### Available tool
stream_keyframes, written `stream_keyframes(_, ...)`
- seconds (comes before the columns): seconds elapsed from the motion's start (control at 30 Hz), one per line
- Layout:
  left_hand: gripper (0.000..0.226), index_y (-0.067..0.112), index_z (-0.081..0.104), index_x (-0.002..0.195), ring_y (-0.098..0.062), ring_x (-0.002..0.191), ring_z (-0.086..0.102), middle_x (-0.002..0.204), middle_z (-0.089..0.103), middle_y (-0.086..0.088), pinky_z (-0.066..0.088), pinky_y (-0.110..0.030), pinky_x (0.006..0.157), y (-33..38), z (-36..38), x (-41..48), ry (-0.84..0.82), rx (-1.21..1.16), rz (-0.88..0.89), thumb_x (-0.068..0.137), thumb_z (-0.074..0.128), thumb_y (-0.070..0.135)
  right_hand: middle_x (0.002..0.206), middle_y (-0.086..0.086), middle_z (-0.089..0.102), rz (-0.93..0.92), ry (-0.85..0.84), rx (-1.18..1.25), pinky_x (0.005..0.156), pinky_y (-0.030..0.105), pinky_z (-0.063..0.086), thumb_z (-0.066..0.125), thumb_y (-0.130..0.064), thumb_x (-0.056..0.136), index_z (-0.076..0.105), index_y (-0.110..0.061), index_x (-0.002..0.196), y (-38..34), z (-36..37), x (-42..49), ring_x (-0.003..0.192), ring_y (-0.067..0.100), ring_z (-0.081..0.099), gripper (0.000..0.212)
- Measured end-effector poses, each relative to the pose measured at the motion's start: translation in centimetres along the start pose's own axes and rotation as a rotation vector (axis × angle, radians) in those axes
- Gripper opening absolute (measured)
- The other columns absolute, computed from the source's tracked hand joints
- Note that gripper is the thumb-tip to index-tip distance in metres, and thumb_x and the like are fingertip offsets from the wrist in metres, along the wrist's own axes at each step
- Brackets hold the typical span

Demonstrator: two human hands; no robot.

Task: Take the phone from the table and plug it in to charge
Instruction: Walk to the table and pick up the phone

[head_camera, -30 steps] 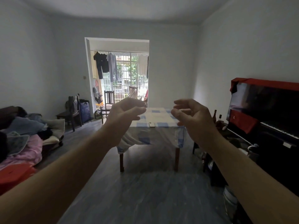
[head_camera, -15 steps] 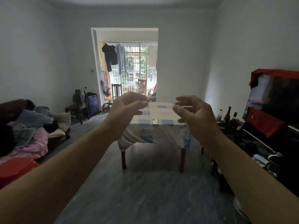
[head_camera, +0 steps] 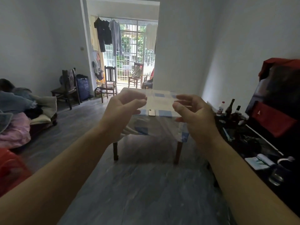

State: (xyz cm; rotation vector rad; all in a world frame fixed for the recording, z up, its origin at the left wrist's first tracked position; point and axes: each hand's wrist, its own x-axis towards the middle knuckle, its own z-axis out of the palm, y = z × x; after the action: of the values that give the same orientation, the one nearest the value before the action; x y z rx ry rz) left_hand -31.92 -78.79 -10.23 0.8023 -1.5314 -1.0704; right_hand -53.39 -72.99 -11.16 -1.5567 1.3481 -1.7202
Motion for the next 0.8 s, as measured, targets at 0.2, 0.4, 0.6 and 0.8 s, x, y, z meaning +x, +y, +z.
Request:
stream_keyframes(0.2, 0.010, 0.023, 0.072, 0.099, -0.020, 0.112, 0.068, 0.117, 0.073, -0.003, 0.056, -0.043, 0.098, -4.6, -2.7, 7.1, 0.001, -0.028, -0.049, 0.095, 0.068, 0.015, 0.109, -0.012, 0.070, 0.014, 0.047, 0.015, 0.072, 0.027, 0.063, 0.072, -0.026, 0.093, 0.068, -0.026, 0.114, 4.7, 3.9, 6.8, 0.100, 0.005, 0.069, 0.021)
stream_keyframes(0.4, 0.009, 0.021, 0.070, 0.102, -0.020, 0.114, 0.067, 0.119, 0.072, -0.002, 0.056, -0.042, 0.098, -7.5, -3.5, 12.9, 0.015, -0.031, -0.091, 0.097, 0.066, 0.014, 0.104, -0.020, 0.072, 0.056, 0.082, 0.021, 0.071, 0.026, 0.063, 0.076, -0.028, 0.090, 0.071, -0.027, 0.113, 8.8, 5.9, 11.9, 0.100, 0.002, 0.069, 0.024)
stream_keyframes(0.6, 0.011, 0.021, 0.068, 0.100, -0.016, 0.109, 0.068, 0.113, 0.072, 0.000, 0.055, -0.036, 0.094, -11.0, -2.5, 17.6, 0.031, -0.036, -0.110, 0.098, 0.064, 0.012, 0.108, -0.013, 0.074, 0.103, 0.107, 0.010, 0.073, 0.029, 0.063, 0.076, -0.032, 0.089, 0.072, -0.034, 0.111, 13.7, 5.9, 16.1, 0.101, 0.005, 0.070, 0.022)
stream_keyframes(0.8, 0.011, 0.023, 0.072, 0.103, -0.016, 0.110, 0.070, 0.115, 0.074, 0.000, 0.056, -0.035, 0.091, -15.9, 0.0, 23.0, 0.057, -0.056, -0.155, 0.096, 0.067, 0.015, 0.109, -0.022, 0.071, 0.124, 0.069, 0.033, 0.071, 0.023, 0.061, 0.074, -0.037, 0.089, 0.071, -0.043, 0.109, 19.8, 4.4, 20.7, 0.102, 0.000, 0.069, 0.021)
